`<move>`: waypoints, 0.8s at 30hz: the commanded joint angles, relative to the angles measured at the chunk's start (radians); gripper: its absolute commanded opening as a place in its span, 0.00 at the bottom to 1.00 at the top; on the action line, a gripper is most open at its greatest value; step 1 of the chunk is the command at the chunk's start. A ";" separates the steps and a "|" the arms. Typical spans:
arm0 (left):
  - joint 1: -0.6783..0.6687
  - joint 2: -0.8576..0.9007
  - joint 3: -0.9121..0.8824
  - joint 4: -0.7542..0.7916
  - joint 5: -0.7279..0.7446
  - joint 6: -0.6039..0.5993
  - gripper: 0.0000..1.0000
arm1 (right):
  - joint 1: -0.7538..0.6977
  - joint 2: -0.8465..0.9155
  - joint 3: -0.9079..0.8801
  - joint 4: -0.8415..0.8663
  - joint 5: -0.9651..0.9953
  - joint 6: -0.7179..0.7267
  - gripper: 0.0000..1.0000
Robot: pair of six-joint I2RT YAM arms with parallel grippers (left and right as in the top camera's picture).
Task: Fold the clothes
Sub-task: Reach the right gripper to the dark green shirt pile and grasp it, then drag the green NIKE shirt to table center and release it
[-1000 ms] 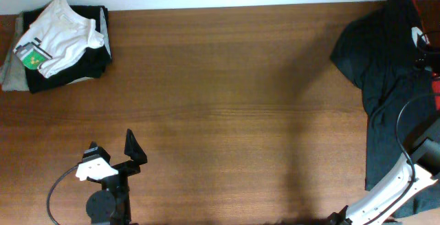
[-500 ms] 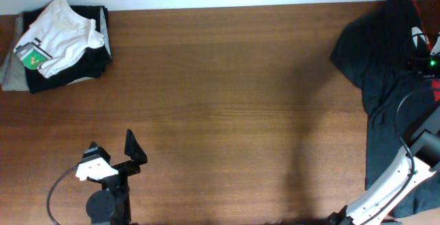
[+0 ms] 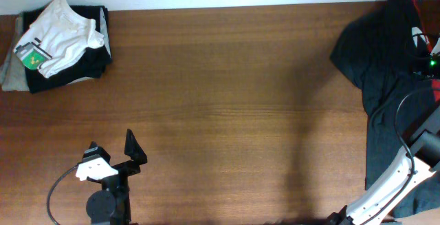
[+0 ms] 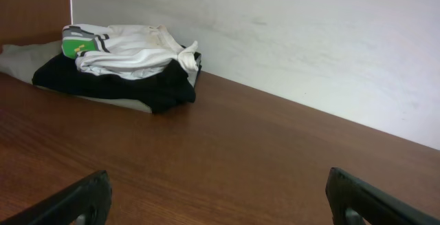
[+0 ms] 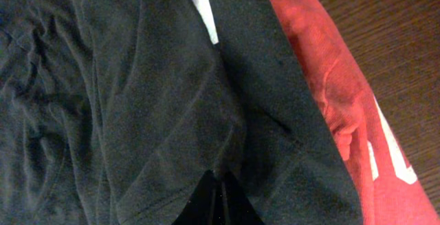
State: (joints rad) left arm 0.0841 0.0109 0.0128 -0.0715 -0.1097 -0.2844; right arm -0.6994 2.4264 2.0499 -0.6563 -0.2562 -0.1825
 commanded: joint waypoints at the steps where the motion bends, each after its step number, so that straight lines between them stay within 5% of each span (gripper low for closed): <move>1: 0.000 -0.004 -0.003 -0.001 -0.008 0.011 0.99 | 0.016 -0.105 0.031 -0.015 -0.042 0.045 0.04; 7: 0.000 -0.004 -0.003 -0.001 -0.008 0.011 0.99 | 0.194 -0.307 0.031 -0.063 -0.343 0.140 0.04; 18: 0.000 -0.004 -0.003 -0.001 -0.008 0.011 0.99 | 0.912 -0.338 0.030 -0.121 -0.353 0.256 0.04; 24: 0.000 -0.004 -0.003 -0.001 -0.008 0.011 0.99 | 1.225 -0.337 0.030 0.026 -0.288 0.447 0.04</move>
State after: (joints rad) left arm 0.0841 0.0109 0.0128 -0.0715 -0.1097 -0.2844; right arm 0.4664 2.1002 2.0739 -0.6624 -0.5720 0.1799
